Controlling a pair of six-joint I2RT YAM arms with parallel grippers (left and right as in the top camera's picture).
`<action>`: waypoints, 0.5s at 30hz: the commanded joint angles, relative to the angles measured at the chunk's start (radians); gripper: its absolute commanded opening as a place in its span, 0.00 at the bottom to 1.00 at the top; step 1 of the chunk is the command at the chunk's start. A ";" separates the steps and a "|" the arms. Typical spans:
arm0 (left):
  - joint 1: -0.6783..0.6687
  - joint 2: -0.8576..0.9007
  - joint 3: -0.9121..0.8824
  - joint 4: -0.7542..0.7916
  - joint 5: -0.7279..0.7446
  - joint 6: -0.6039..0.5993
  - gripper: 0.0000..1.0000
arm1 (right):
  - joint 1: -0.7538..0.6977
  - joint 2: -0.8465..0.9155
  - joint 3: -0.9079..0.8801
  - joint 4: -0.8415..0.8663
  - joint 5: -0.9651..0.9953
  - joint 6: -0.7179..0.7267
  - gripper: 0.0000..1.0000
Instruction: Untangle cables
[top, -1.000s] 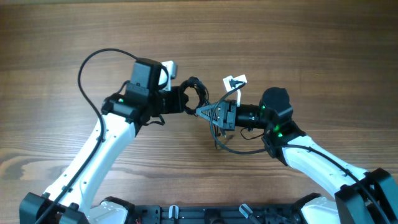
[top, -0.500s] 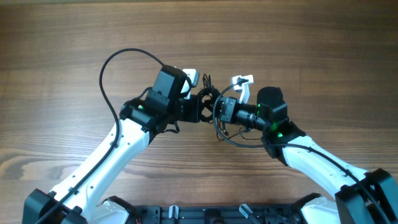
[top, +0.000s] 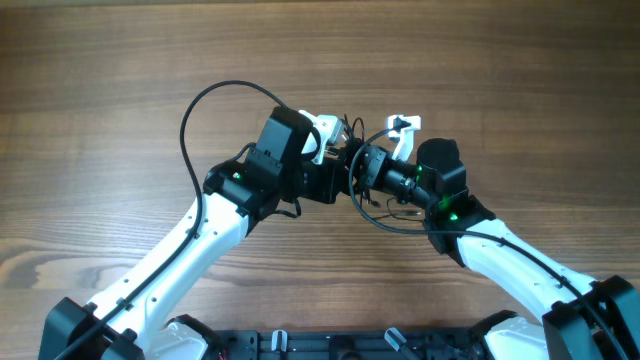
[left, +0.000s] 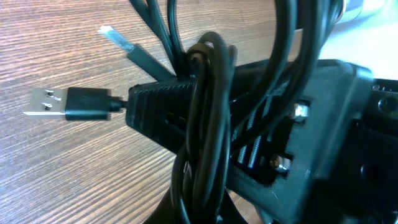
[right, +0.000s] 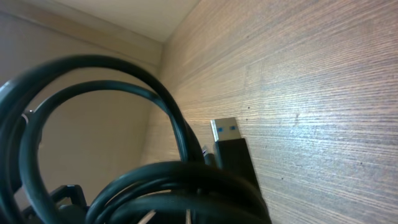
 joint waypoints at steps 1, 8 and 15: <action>0.020 -0.019 0.013 -0.005 0.196 0.010 0.04 | 0.012 0.017 0.012 -0.009 0.032 -0.006 0.29; 0.256 -0.019 0.013 -0.053 0.186 0.009 0.04 | 0.012 0.017 0.012 -0.008 -0.059 -0.005 1.00; 0.335 -0.019 0.013 -0.106 0.218 0.061 0.04 | -0.005 0.017 0.012 -0.024 -0.061 -0.021 1.00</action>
